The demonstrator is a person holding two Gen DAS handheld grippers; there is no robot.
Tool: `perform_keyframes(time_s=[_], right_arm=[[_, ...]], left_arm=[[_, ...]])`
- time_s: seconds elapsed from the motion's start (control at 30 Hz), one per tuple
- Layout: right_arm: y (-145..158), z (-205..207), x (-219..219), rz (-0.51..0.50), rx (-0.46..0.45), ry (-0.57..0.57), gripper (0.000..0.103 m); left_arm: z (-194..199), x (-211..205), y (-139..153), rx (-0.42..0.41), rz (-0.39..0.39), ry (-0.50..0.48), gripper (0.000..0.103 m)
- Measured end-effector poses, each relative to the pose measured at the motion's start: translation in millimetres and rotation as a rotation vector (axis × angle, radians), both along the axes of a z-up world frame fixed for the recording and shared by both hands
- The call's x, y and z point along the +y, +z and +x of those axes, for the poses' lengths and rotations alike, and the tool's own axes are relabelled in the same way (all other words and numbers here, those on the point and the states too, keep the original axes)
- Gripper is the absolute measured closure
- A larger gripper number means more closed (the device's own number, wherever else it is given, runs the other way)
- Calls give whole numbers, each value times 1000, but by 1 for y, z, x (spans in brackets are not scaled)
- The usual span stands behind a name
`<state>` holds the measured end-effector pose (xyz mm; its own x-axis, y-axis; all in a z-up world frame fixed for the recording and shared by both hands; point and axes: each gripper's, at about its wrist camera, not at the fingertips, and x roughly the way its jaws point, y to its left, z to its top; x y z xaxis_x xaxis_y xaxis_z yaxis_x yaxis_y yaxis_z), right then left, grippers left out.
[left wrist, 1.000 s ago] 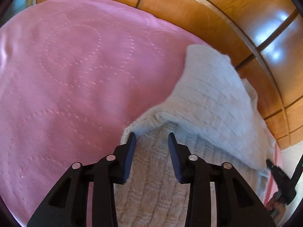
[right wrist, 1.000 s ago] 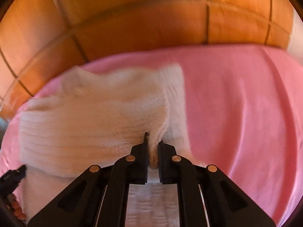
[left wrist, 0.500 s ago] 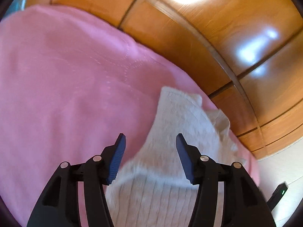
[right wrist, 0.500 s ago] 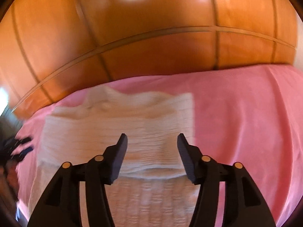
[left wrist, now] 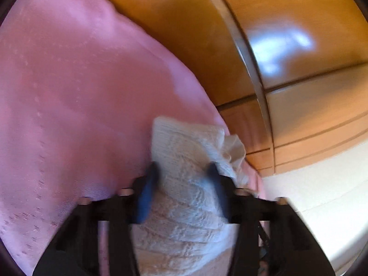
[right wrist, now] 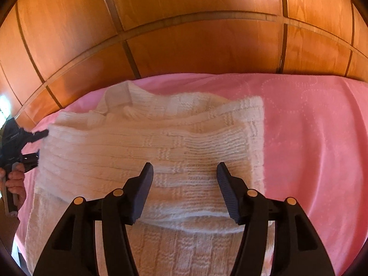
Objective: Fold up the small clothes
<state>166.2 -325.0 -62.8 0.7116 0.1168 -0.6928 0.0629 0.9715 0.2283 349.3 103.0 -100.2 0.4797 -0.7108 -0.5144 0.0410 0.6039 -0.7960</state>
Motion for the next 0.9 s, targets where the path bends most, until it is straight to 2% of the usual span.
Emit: perform_keyframes(time_s=[0.03,0.17,0.2,0.27,0.33,0.4,0.43,0.5,0.57,0.63,0.7,0.77,0.8,0.83,0.87,0.9], right_arm=[[-1,1,0,1,1,-1,46],[-8,8,10,-32,5,3,44],[-9,9,13,-43,3,0,42],[-13,12,22,-75,-3,-8,36],[-19,15,39,-166,-6,-25,33],[-21,16,51,-246,-14,-42,32],[-22,17,53,-259,-17,-50,31],[-23,16,51,-252,-22,-60,29],[-23,15,45,-226,-25,-74,29],[-25,15,42,-212,-26,-81,29],[-25,14,39,-214,-24,-88,27],[-24,13,41,-224,-24,-91,26],[-25,13,40,-221,-25,-91,26],[-25,14,39,-213,-22,-90,26],[-25,15,39,-209,-20,-89,25],[-24,15,39,-208,-18,-87,25]], left_arm=[[-5,-2,7,-38,17,-3,86],[-36,-8,47,-208,105,-2,91],[-45,-13,59,-247,177,8,91],[-47,-26,65,-262,345,38,92],[-35,-46,53,-194,647,96,92],[-16,-57,28,-91,768,121,89],[-7,-62,17,-55,803,133,81],[-5,-66,18,-56,821,195,77],[-18,-57,33,-54,796,257,76],[-49,-49,55,-122,711,306,76],[-78,-62,66,-207,690,244,76],[-101,-79,59,-235,710,138,76],[-106,-85,51,-229,735,94,76],[-109,-94,40,-211,817,60,76],[-106,-103,20,-152,940,44,76],[-98,-98,7,-112,955,37,76]])
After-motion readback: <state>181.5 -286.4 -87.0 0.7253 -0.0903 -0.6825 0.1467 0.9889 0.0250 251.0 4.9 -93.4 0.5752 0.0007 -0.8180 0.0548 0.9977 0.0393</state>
